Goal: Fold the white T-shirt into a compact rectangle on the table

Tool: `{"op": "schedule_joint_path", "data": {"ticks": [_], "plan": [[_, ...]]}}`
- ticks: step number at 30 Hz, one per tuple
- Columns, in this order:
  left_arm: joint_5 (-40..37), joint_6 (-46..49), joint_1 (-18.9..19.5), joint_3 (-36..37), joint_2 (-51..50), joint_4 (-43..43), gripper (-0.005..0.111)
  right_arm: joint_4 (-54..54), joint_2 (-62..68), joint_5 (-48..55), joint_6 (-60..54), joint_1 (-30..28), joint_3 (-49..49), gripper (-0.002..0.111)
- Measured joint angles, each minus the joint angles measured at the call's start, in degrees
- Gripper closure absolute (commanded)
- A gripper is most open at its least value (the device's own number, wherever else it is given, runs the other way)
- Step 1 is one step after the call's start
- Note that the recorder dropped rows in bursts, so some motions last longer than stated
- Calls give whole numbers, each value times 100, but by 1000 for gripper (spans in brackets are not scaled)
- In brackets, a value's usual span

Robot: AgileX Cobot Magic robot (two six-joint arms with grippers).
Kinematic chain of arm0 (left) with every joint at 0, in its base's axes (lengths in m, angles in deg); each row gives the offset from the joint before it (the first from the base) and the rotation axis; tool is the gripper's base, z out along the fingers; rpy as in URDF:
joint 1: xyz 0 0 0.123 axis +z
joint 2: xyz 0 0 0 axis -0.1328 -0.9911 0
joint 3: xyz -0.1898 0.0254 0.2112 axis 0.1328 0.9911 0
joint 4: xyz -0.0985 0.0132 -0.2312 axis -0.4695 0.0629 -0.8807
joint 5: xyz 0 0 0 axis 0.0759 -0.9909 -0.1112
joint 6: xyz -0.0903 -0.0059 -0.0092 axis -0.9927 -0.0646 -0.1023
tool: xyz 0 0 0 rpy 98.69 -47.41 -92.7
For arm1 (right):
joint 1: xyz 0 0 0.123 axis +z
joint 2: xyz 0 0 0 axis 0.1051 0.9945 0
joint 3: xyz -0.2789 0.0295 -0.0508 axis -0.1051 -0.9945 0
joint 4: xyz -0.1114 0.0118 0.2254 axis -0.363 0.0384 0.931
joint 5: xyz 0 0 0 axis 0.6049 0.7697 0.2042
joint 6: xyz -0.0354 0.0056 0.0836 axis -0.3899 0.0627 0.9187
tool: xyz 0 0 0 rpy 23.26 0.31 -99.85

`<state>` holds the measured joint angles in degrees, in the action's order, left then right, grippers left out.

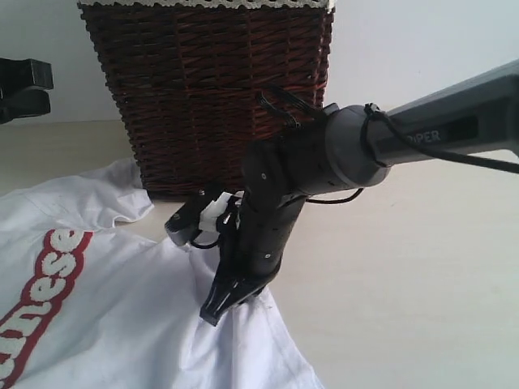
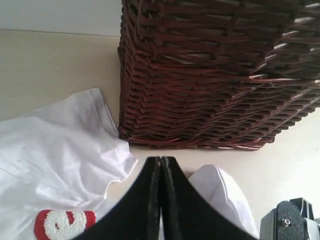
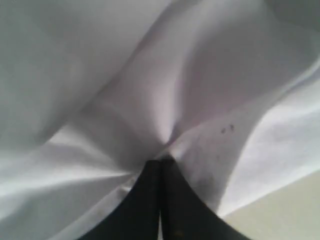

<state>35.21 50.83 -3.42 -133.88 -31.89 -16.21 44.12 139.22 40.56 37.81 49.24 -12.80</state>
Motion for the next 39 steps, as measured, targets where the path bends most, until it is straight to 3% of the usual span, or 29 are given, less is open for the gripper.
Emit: {"op": "schedule_joint_path", "data": {"ticks": [8,13,19,28,31,34,39], "plan": [[0,102,0,0,-88,-9,107,-1561,-412,656,1304,-88,-263,108],[0,102,0,0,-99,-33,107,-2298,-451,647,2149,-461,-860,108],[-2,102,0,0,-99,-78,107,-1696,-770,501,2032,-542,-1047,108],[-46,249,0,0,-99,-231,107,203,-1399,88,614,164,-1061,108],[-119,262,0,0,-99,-231,107,62,-1040,36,857,222,-1061,108],[-213,273,0,0,-108,-239,107,-1130,-587,43,2054,222,-1020,108],[-320,341,0,108,-390,-239,107,-1759,-576,79,2632,222,-1008,108]]}}
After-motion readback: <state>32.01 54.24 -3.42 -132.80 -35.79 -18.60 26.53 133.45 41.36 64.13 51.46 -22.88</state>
